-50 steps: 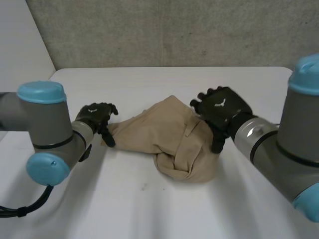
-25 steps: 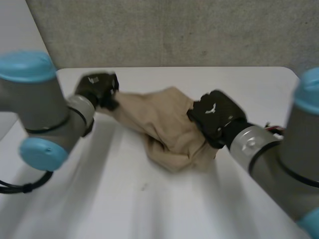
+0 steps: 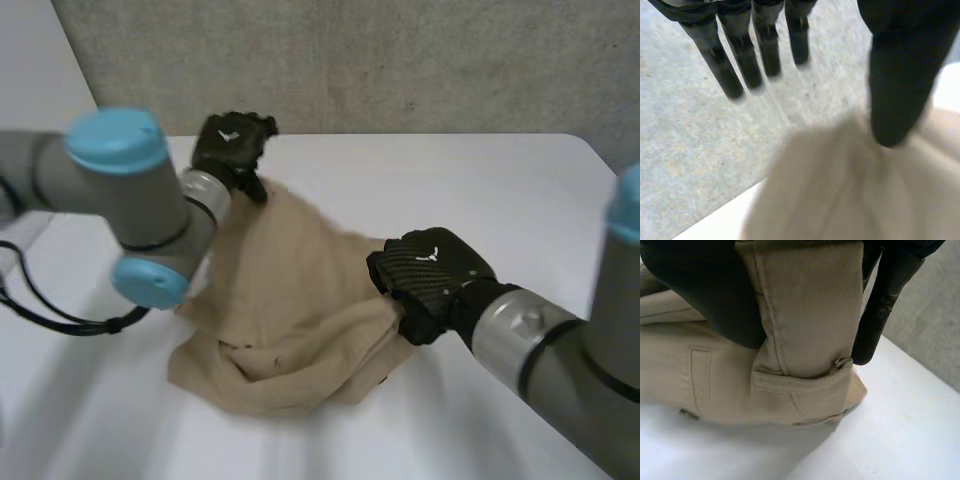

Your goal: Fold the shorts.

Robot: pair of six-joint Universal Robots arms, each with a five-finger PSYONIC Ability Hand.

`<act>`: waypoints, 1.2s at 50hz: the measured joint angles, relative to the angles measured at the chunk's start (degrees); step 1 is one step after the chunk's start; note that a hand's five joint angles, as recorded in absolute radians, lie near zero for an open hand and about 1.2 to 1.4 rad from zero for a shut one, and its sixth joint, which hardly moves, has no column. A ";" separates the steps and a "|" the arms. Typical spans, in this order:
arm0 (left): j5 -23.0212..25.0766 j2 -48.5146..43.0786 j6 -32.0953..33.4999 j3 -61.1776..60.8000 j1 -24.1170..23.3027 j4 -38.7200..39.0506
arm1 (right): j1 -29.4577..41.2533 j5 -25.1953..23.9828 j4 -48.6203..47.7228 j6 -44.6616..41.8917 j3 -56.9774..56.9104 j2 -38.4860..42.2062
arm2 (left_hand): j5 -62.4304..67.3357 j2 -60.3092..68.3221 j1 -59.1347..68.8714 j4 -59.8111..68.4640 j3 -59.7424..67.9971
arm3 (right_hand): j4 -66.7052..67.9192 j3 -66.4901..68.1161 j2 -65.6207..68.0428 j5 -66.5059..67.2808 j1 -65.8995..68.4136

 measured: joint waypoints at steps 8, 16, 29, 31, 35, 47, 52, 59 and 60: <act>-0.49 -3.26 5.13 -1.73 -1.65 5.00 | -0.09 5.08 -5.28 5.10 -0.49 7.29 | -13.98 -12.65 -9.54 -13.76 -12.95 | 0.00 0.00 0.00 0.00 0.00; -0.50 10.81 4.92 -16.76 -1.96 3.37 | -0.98 7.63 -8.80 9.17 0.14 9.82 | -14.47 -13.61 -9.54 -14.42 -13.45 | 0.24 0.00 0.00 0.00 0.00; -0.59 33.39 2.57 -49.28 0.58 -5.09 | -5.61 9.06 -12.96 16.72 1.47 10.80 | -4.00 -3.63 0.73 -4.52 -4.02 | 0.25 0.00 0.00 0.00 0.00; -0.59 33.72 1.67 -51.47 1.10 -5.72 | -5.99 9.11 -13.13 16.86 1.60 11.06 | -4.01 -3.63 0.73 -4.51 -4.02 | 0.25 0.00 0.00 0.00 0.00; -0.56 33.39 -0.44 -54.68 2.21 -6.30 | -6.62 9.12 -13.29 16.90 1.91 11.44 | -4.01 -3.63 0.73 -4.52 -4.02 | 0.25 0.00 0.00 0.00 0.00; -0.26 25.73 -2.39 -53.93 3.57 -3.91 | -6.93 9.10 -13.00 16.67 2.16 11.29 | 22.90 24.04 29.99 23.01 23.44 | 0.25 0.00 0.00 0.00 0.00; -0.44 24.50 -2.34 -53.07 3.51 -1.35 | -6.71 9.11 -12.77 16.02 2.12 11.03 | 37.46 39.12 41.64 38.14 38.31 | 0.25 0.00 0.00 0.00 0.00; -1.24 35.20 -2.24 -51.33 3.53 1.27 | -6.15 8.86 -8.90 6.16 1.56 7.02 | 37.56 40.70 41.64 39.42 39.79 | 0.25 0.00 0.00 0.00 0.00; -1.24 35.20 -2.24 -51.33 3.53 1.27 | -6.15 8.86 -8.90 6.16 1.56 7.02 | 37.56 40.70 41.64 39.42 39.79 | 0.25 0.00 0.00 0.00 0.00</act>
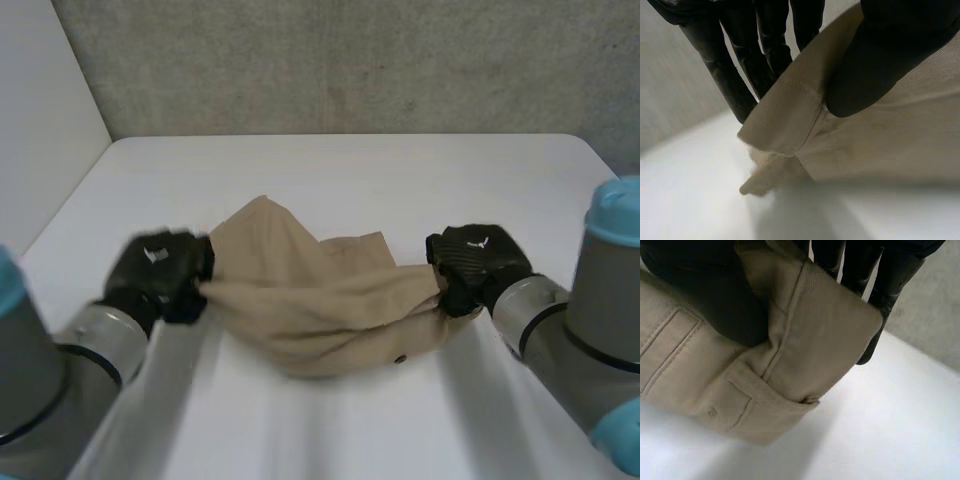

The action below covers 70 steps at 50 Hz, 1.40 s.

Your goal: Fold the shorts.

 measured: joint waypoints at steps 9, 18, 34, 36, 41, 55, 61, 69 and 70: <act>2.12 17.21 0.39 5.27 0.85 -12.32 | -0.65 -0.04 11.62 -22.13 -0.68 -16.21 | 0.00 0.10 0.00 0.32 0.14 | 0.00 0.00 0.00 0.00 0.00; 7.91 19.63 1.09 8.87 3.67 -26.40 | -1.27 -0.74 25.26 -30.26 -1.06 -21.65 | 0.00 0.14 0.00 0.32 0.22 | 0.00 0.00 0.00 0.00 0.00; 9.17 -0.98 10.11 14.85 5.82 -18.01 | -0.18 -1.43 22.26 -32.52 -8.86 -1.76 | 0.00 0.21 0.00 0.33 0.39 | 0.01 0.20 0.24 0.12 0.00; 7.22 -3.78 10.43 20.47 5.02 -16.56 | -0.07 0.14 17.88 -30.46 -14.35 0.29 | 0.00 0.22 0.00 0.33 0.40 | 0.02 0.20 0.35 0.12 0.00; 1.14 -11.86 11.18 37.75 2.51 -12.47 | 0.03 4.31 4.31 -24.62 -26.36 2.09 | 0.00 0.22 0.00 0.33 0.40 | 0.02 0.20 0.35 0.13 0.00; -8.62 -5.53 5.68 52.55 0.36 5.83 | 0.05 6.66 -28.14 -20.00 -23.28 -6.19 | 0.00 0.23 0.00 0.35 0.41 | 0.02 0.20 0.35 0.14 0.00; -7.71 -1.61 5.08 35.68 0.31 7.19 | 0.01 6.11 -20.11 -20.00 -17.72 -3.08 | 0.00 0.23 0.00 0.36 0.41 | 0.02 0.20 0.35 0.14 0.00; -6.16 -1.43 4.88 16.93 0.06 9.79 | 0.04 5.88 -15.71 -19.81 -11.59 2.81 | 0.00 0.24 0.00 0.37 0.41 | 0.02 0.20 0.35 0.28 0.00; -6.16 -1.43 4.88 16.93 0.06 9.79 | 0.04 5.88 -15.71 -19.81 -11.59 2.81 | 0.00 0.24 0.00 0.37 0.41 | 0.02 0.20 0.35 0.28 0.00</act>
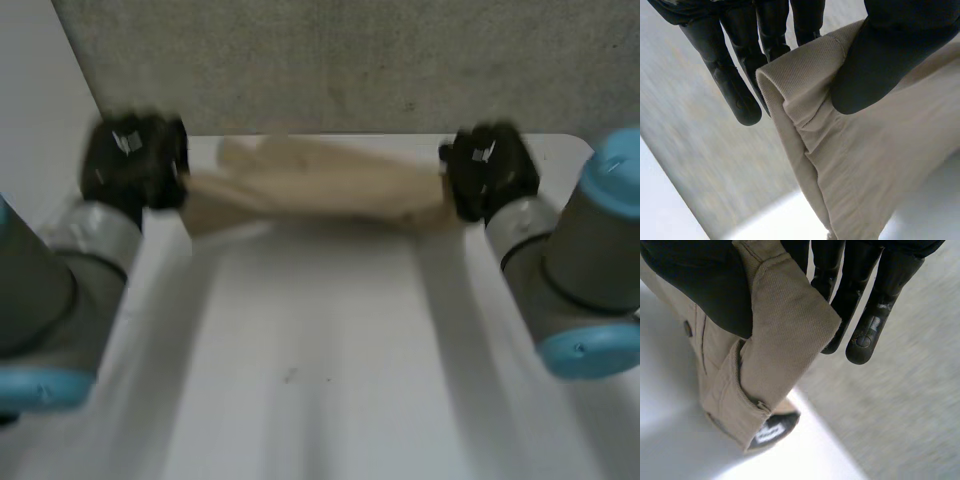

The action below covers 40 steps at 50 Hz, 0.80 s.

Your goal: Fold the shorts.

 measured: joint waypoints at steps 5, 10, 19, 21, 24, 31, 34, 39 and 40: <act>1.73 -6.87 -0.02 -13.02 -0.58 3.55 | 0.01 -1.64 0.29 0.12 6.56 7.98 | 0.00 0.01 0.00 0.16 0.00 | -9.64 -9.20 -10.12 -6.65 -5.75; 1.91 -10.56 -0.05 -15.24 -1.23 4.13 | -0.54 -3.80 0.97 2.37 10.36 9.23 | 0.00 0.04 0.00 0.15 0.00 | -31.73 -30.85 -30.87 -29.02 -23.22; 1.76 -6.94 -0.15 -15.61 -1.33 3.70 | -3.99 -7.68 4.86 10.65 14.10 2.67 | 0.00 0.05 0.00 0.15 0.00 | -33.07 -32.58 -31.98 -30.70 -24.29; 1.75 -5.51 -0.22 -15.94 -1.34 3.58 | -5.02 -9.48 5.73 11.88 15.37 1.15 | 0.00 0.05 0.00 0.16 0.00 | -33.07 -32.58 -31.98 -30.72 -24.29; 1.73 -4.54 -0.35 -16.24 -1.35 3.50 | -5.49 -10.65 5.94 12.19 16.63 0.08 | 0.00 0.05 0.00 0.16 0.00 | -33.07 -32.58 -31.98 -30.72 -24.29; 1.74 -3.37 -1.89 -17.24 -1.46 3.35 | -5.79 -12.31 4.61 11.15 19.73 -1.76 | 0.00 0.05 0.00 0.16 0.00 | -32.01 -31.57 -31.84 -29.21 -24.08; 1.79 -3.47 -2.52 -17.43 -1.51 3.30 | -5.68 -12.64 4.29 10.55 20.17 -1.87 | 0.00 0.05 0.00 0.16 0.01 | -31.50 -31.10 -31.84 -28.98 -24.08; 1.94 -3.90 -3.04 -17.46 -1.36 3.28 | -5.39 -13.65 4.56 10.00 20.04 -1.20 | 0.00 0.05 0.00 0.16 0.00 | -31.55 -31.08 -31.85 -29.06 -24.08; 2.00 -4.02 -3.07 -17.42 -1.24 3.30 | -5.43 -13.86 4.74 9.99 19.89 -0.81 | 0.00 0.05 0.00 0.16 0.00 | -31.56 -31.08 -31.84 -29.06 -24.08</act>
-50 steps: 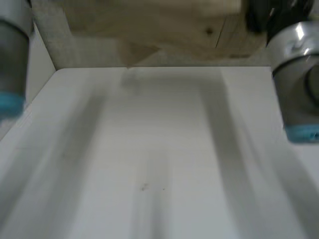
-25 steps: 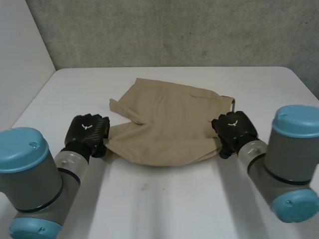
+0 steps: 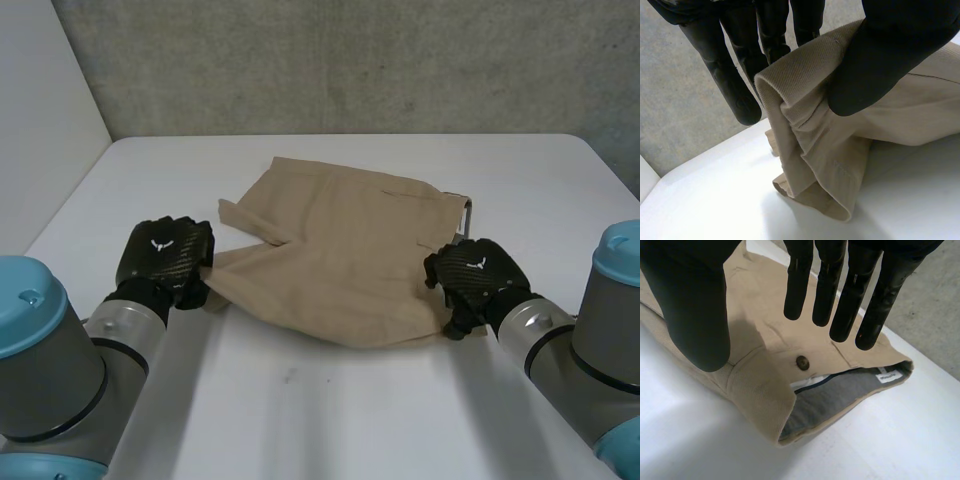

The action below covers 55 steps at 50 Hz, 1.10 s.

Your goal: Fold the shorts.

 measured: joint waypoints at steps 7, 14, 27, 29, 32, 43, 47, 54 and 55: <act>0.13 -0.29 0.06 0.34 0.50 0.05 | -0.36 -0.29 2.75 0.55 -0.82 1.20 | 0.00 0.00 0.00 0.00 0.00 | 0.00 0.00 0.00 0.00 0.00; 0.14 -0.39 0.09 0.68 0.76 0.08 | -0.98 -0.39 6.03 0.95 -1.16 2.07 | 0.00 0.00 0.00 0.00 0.00 | 0.00 0.00 0.00 0.00 0.00; 0.07 -0.44 0.13 -0.24 0.53 -0.38 | -2.71 -0.28 6.00 1.00 -2.31 5.35 | 0.00 0.00 0.00 0.00 0.00 | 30.82 30.20 31.47 28.65 20.99; 0.06 -0.34 0.21 -0.77 0.31 -1.12 | -2.85 -0.08 5.96 1.00 -1.90 4.62 | 0.00 0.00 0.00 0.00 0.00 | 31.32 30.35 31.59 29.15 21.08; 0.04 0.15 0.37 -1.79 -0.03 -3.25 | -3.01 0.19 6.29 0.75 -0.54 1.96 | 0.00 0.00 0.00 0.00 0.00 | 31.38 30.35 31.59 29.29 21.10; 2.55 7.35 0.87 -6.62 -0.77 -25.90 | -5.85 0.06 18.03 -12.66 8.56 -13.04 | 0.00 0.00 0.00 0.00 0.00 | 31.47 30.35 31.59 29.30 21.10; 5.60 9.88 1.67 -8.28 -0.76 -33.14 | -8.17 0.33 26.18 -21.41 10.37 -15.63 | 0.00 0.00 0.00 0.00 0.00 | 31.47 30.49 31.59 29.30 21.10; 10.46 15.95 3.95 -10.12 -1.07 -43.27 | -10.16 -1.42 40.61 -27.66 10.20 -23.31 | 0.00 0.00 0.00 0.01 0.00 | 31.48 30.96 31.59 29.30 21.10; 10.46 15.95 3.95 -10.12 -1.07 -43.27 | -10.16 -1.42 40.61 -27.66 10.20 -23.31 | 0.00 0.00 0.00 0.01 0.00 | 31.48 30.96 31.59 29.30 21.10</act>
